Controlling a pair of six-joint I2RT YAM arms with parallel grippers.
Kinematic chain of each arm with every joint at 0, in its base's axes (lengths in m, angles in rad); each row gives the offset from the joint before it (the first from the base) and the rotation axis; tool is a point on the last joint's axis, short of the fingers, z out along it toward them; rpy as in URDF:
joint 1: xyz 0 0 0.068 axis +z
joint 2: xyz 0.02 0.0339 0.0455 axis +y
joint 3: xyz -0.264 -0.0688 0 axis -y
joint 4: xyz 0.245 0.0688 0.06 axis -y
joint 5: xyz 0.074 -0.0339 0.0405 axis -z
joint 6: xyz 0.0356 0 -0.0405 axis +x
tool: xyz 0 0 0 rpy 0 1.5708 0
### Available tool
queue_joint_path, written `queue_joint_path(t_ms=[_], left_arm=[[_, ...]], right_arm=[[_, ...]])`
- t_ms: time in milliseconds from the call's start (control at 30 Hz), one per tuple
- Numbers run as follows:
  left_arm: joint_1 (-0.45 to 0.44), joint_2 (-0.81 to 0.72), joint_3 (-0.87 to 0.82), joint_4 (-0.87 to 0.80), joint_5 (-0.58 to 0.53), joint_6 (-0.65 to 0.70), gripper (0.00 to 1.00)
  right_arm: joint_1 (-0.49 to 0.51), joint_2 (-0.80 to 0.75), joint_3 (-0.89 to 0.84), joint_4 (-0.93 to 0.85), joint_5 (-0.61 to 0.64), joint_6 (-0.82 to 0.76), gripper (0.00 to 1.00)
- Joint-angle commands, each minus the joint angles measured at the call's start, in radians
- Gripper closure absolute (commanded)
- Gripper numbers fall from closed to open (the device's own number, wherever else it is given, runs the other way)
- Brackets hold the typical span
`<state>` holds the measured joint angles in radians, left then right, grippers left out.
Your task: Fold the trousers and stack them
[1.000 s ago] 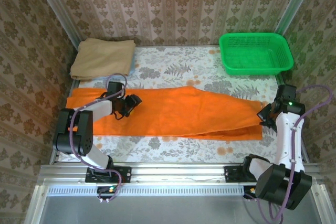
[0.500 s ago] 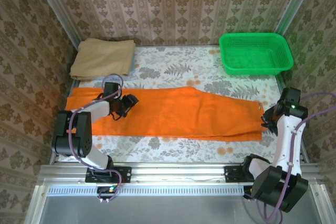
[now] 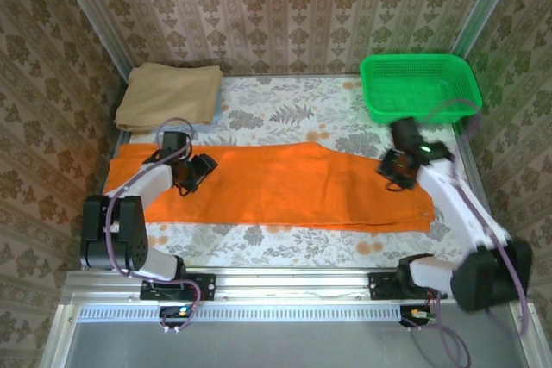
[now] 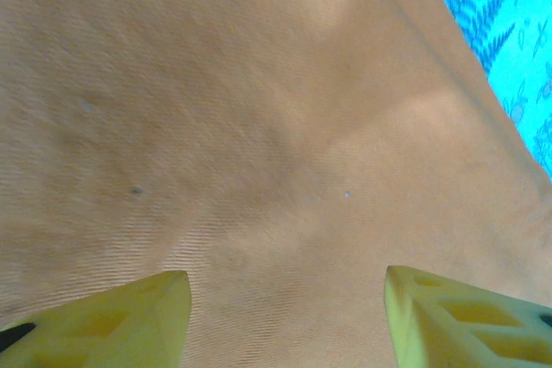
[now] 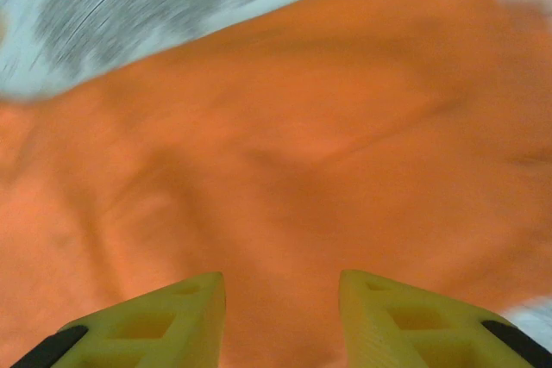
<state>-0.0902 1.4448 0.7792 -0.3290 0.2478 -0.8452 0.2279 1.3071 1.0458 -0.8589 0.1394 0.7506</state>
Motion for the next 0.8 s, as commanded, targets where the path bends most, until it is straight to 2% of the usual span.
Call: queue_joint_path(t_ms=[0,67,133,200,333,433,600,667,767], left_arm=[[0.039,-0.051,0.077,-0.147,-0.075,0.062,0.38],[0.041,-0.057,0.089,-0.172,-0.101,0.066,0.38],[0.040,-0.060,0.090,-0.184,-0.112,0.061,0.38],[0.034,-0.066,0.082,-0.189,-0.123,0.048,0.38],[0.027,-0.080,0.063,-0.189,-0.139,0.031,0.38],[0.030,-0.088,0.071,-0.217,-0.170,0.040,0.38],[0.061,-0.097,0.129,-0.290,-0.195,0.066,0.38],[0.077,-0.106,0.154,-0.310,-0.190,0.069,0.38],[0.094,-0.124,0.174,-0.310,-0.167,0.073,0.38]], right_arm=[[0.226,0.259,0.116,0.112,0.083,0.020,0.59],[0.287,0.395,0.171,0.109,0.057,-0.004,0.58],[0.285,0.484,0.163,0.135,-0.001,-0.008,0.58],[0.258,0.503,0.100,0.171,-0.019,0.005,0.58],[0.153,0.474,-0.069,0.257,-0.110,0.034,0.57],[0.036,0.428,-0.199,0.393,-0.291,0.049,0.57],[-0.004,0.368,-0.190,0.304,-0.310,0.045,0.57],[-0.060,0.331,-0.230,0.315,-0.368,0.073,0.57],[-0.098,0.246,-0.217,0.200,-0.299,0.035,0.56]])
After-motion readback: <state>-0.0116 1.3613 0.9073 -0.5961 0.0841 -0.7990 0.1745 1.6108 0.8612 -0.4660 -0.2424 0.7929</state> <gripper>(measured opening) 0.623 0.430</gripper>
